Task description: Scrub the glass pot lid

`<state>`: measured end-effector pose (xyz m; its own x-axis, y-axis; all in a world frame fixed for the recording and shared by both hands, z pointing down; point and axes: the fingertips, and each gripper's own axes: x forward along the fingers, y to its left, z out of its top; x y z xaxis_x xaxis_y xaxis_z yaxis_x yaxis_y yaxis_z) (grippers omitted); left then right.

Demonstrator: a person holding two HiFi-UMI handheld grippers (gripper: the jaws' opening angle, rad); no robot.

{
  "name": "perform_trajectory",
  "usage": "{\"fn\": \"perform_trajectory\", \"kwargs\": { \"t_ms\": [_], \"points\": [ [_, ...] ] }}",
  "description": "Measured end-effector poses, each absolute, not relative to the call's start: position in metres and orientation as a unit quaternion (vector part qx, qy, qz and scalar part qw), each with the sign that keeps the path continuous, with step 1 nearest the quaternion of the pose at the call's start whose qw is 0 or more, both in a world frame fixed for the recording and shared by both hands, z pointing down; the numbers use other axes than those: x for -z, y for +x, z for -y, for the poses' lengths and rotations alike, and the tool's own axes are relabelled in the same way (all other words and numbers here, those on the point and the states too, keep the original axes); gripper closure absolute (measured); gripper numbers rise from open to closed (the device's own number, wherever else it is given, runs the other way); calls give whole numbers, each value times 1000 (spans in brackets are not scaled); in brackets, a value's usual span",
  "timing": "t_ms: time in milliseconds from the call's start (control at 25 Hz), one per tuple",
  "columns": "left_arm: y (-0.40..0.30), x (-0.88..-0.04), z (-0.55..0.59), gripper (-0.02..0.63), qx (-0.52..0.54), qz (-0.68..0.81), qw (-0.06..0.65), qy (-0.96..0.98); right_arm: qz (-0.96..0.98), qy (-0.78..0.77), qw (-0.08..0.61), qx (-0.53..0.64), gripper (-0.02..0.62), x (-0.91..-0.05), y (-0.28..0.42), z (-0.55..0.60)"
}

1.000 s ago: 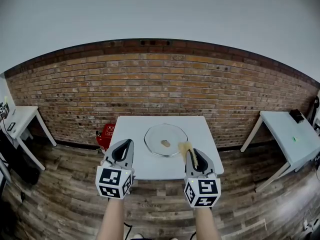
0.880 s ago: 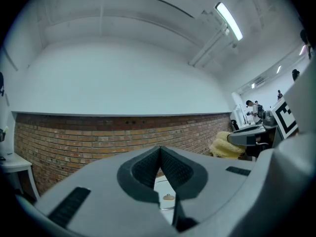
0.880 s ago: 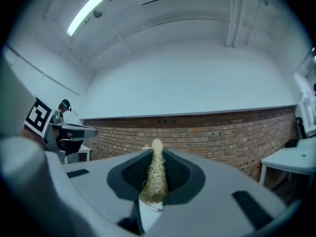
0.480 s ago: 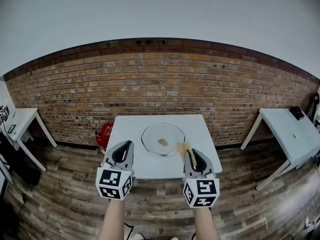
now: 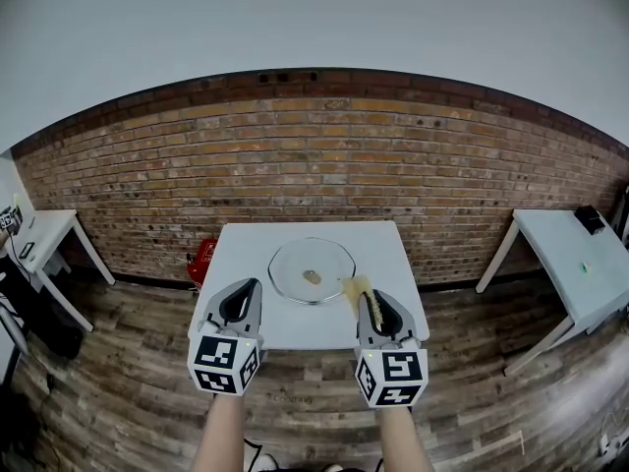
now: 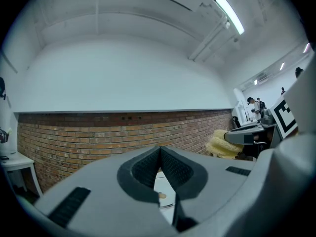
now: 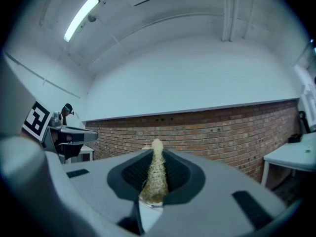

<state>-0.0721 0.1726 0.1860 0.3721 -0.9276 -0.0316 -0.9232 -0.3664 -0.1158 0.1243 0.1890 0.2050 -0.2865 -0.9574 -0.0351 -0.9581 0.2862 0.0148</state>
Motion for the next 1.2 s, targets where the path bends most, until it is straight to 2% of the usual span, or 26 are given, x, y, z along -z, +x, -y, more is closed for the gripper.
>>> {"fn": "perform_trajectory", "kwargs": {
  "t_ms": [400, 1200],
  "points": [
    [-37, -192, -172, 595, 26, -564, 62, -823, -814, -581, 8, -19, 537, -212, 147, -183],
    [-57, -213, -97, 595, 24, -560, 58, -826, -808, -588, 2, -23, 537, -231, 134, -111]
  ]
}}
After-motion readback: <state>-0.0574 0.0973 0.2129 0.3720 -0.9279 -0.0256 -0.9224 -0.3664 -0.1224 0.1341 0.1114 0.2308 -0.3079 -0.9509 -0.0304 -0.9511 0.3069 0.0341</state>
